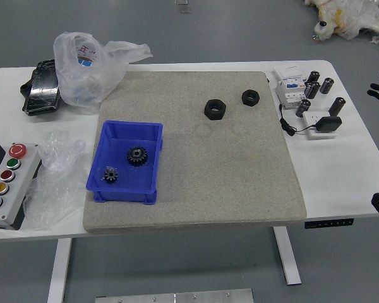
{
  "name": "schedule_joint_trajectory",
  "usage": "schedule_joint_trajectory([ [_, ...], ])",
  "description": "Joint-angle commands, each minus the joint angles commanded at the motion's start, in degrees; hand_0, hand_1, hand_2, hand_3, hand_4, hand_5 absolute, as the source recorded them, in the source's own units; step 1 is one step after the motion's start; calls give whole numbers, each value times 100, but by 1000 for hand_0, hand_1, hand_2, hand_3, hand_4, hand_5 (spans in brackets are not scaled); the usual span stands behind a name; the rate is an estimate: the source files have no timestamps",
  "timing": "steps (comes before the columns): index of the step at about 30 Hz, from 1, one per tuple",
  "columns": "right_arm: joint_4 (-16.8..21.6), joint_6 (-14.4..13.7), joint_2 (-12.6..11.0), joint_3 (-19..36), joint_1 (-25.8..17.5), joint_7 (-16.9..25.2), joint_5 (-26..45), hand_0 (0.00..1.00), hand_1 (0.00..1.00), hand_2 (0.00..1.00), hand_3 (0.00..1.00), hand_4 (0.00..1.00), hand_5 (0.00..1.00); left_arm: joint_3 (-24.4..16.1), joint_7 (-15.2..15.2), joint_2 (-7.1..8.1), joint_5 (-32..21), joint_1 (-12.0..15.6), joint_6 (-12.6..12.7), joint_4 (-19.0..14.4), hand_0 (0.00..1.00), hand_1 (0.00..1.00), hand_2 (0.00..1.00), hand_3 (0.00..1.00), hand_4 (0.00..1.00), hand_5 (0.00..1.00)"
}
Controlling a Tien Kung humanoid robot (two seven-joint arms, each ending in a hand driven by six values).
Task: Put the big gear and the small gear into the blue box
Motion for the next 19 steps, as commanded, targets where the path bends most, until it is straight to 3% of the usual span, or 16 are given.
schedule_joint_trajectory([
  [1, 6, 15, -1, -25, 8, -8, 11, 591, 608, 609, 650, 936, 915, -8, 2, -1, 8, 5, -3, -1, 685, 542, 444, 653, 637, 413],
  [6, 20, 304, 10, -205, 63, -171, 14, 591, 608, 609, 650, 936, 915, -45, 8, -3, 48, 17, -14, -1, 685, 542, 444, 653, 637, 413],
  [7, 22, 376, 14, -244, 72, -216, 7, 853, 820, 819, 726, 998, 998, -50, 9, -3, 53, 18, -14, -2, 685, 561, 439, 652, 634, 408],
  [12, 44, 706, 21, -430, 101, -454, 12, 853, 820, 819, 726, 998, 998, -64, 14, -5, 68, 15, -14, -4, 685, 561, 439, 652, 634, 408],
  [13, 46, 759, 20, -458, 107, -497, 27, 938, 816, 780, 882, 998, 998, -64, 14, -7, 69, 14, -13, -5, 684, 561, 439, 651, 634, 404],
  [19, 72, 1006, 9, -559, 127, -704, 55, 938, 816, 780, 882, 998, 998, -74, 20, -8, 74, 24, -9, -8, 684, 561, 439, 651, 634, 404],
])
